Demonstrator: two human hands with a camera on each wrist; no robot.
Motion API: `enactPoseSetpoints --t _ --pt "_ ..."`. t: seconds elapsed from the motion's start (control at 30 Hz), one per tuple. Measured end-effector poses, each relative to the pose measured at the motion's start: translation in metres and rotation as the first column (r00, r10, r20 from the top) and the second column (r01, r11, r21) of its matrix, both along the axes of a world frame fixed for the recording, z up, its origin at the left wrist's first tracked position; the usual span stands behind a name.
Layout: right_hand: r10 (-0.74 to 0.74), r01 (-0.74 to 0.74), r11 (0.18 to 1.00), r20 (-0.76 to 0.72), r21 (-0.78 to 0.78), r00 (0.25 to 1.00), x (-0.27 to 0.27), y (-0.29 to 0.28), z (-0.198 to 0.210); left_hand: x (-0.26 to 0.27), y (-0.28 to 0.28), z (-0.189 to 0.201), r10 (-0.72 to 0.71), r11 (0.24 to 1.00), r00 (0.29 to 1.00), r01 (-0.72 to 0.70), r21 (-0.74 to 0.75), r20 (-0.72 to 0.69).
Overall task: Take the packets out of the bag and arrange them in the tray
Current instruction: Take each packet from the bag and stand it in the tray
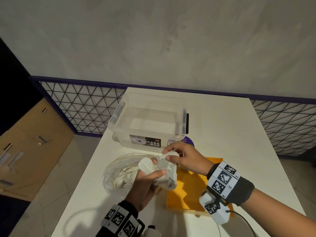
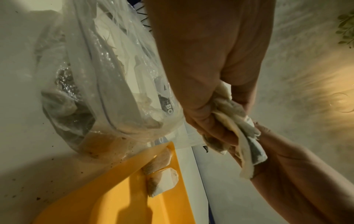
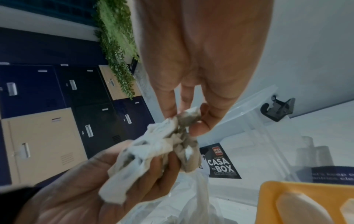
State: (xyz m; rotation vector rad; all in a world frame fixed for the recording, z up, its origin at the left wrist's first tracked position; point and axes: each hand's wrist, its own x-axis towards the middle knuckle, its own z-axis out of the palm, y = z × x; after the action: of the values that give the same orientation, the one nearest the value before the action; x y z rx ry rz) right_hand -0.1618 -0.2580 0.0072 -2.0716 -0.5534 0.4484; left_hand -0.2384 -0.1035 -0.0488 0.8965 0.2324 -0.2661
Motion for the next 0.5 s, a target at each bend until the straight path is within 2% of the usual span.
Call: enactPoseSetpoints --t 0.2,0.27,0.37,0.5 --pt "-0.063 0.077 0.99 -0.125 0.116 0.99 -0.001 -0.003 -0.003 -0.005 0.001 0.004 0.062 0.998 0.998 -0.062 0.001 -0.021" --pt "-0.027 0.051 0.987 -0.159 0.151 0.987 -0.002 -0.002 -0.003 -0.005 0.002 0.005 0.078 0.997 0.997 -0.078 0.01 -0.027" --pt "0.056 -0.033 0.992 -0.188 0.122 0.98 -0.002 0.0 -0.001 -0.007 0.003 0.009 0.055 0.998 0.998 -0.055 0.003 0.018" --pt "0.052 -0.032 0.993 -0.177 0.111 0.983 -0.001 0.003 0.001 -0.01 0.004 0.009 0.074 0.997 0.997 -0.073 -0.009 0.006"
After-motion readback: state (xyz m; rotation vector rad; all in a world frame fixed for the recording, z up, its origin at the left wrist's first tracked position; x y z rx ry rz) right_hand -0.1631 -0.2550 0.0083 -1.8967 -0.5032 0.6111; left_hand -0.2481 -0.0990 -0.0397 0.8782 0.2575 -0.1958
